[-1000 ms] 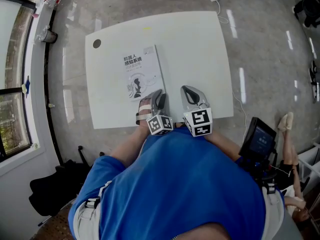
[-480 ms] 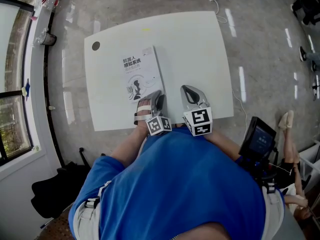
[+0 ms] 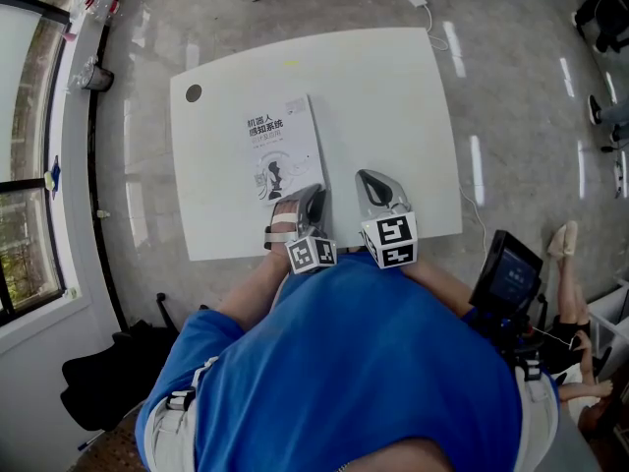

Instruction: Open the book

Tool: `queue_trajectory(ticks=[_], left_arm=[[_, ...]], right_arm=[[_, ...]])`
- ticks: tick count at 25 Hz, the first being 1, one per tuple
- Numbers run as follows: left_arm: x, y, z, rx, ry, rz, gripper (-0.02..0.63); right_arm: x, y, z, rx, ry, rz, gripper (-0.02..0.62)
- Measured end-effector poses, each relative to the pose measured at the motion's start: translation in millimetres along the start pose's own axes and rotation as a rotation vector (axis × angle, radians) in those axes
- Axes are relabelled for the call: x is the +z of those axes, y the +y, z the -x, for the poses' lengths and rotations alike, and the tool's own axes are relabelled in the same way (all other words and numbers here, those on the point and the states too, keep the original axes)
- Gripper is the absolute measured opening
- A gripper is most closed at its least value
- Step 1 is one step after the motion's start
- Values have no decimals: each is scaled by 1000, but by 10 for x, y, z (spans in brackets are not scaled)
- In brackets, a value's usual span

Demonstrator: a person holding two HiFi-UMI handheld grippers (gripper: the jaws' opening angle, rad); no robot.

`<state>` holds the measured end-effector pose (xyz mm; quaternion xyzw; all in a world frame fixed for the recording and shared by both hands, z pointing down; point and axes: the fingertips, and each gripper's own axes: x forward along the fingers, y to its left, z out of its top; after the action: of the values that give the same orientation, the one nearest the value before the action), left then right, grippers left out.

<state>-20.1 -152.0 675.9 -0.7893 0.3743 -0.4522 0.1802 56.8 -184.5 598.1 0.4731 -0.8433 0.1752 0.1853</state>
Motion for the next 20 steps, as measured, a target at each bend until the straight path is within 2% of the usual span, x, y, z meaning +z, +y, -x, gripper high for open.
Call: queue_trajectory(ticks=[2, 4, 14, 20], left_arm=[[31, 38, 46, 14, -30, 16, 67], [37, 74, 73, 31, -45, 42, 12], [65, 169, 60, 15, -46, 96, 11], [60, 283, 87, 33, -57, 162, 11]], right_arm=[[15, 16, -10, 4, 1, 2, 3], [23, 36, -17, 8, 5, 4, 3], [38, 84, -34, 19, 10, 7, 3], [14, 65, -53, 16, 13, 5, 3]])
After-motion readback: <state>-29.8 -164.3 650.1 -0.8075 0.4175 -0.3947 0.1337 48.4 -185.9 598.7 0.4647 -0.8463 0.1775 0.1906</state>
